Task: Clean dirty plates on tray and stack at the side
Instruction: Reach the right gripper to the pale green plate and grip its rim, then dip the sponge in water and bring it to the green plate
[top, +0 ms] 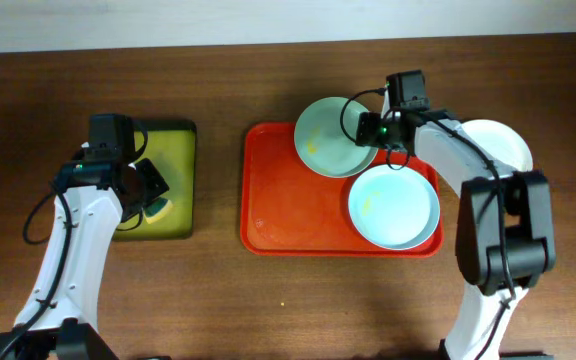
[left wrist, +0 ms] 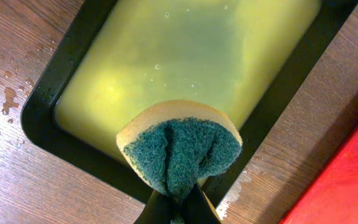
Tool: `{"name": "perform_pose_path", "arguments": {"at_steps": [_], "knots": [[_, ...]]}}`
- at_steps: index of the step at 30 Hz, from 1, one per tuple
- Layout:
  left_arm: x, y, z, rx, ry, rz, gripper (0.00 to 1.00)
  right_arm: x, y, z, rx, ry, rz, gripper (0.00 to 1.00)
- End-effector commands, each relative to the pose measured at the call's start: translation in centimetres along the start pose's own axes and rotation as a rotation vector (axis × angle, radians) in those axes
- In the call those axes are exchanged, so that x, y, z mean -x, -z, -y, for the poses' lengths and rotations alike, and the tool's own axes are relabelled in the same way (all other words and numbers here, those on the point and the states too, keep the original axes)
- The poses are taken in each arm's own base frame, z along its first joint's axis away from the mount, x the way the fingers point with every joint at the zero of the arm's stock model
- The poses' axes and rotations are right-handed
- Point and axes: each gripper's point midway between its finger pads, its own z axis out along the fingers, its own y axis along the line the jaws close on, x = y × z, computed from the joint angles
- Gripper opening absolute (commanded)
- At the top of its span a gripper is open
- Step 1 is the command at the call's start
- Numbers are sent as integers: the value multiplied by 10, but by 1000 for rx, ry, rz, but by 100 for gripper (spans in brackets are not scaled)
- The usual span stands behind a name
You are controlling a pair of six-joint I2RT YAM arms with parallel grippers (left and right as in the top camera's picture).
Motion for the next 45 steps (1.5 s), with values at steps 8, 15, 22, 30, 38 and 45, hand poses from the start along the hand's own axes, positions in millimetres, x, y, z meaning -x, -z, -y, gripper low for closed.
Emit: {"name": "perform_pose_path", "arguments": {"at_steps": [8, 15, 22, 30, 38, 45], "knots": [[3, 6, 0, -14, -11, 21, 0, -18, 6, -37, 131, 35, -128, 4], [3, 6, 0, -13, -11, 21, 0, -97, 43, -82, 76, 138, -437, 4], [3, 6, 0, -14, -11, 22, 0, -87, 27, -81, 50, 320, -352, 54], [3, 6, 0, -14, -11, 21, 0, -114, 3, -75, 57, 305, -454, 8], [31, -47, 22, -49, -6, 66, 0, -133, 8, -76, 17, 202, -517, 4], [37, -131, 39, -65, -8, 50, 0, -134, 8, -78, 19, 208, -517, 4]]}}
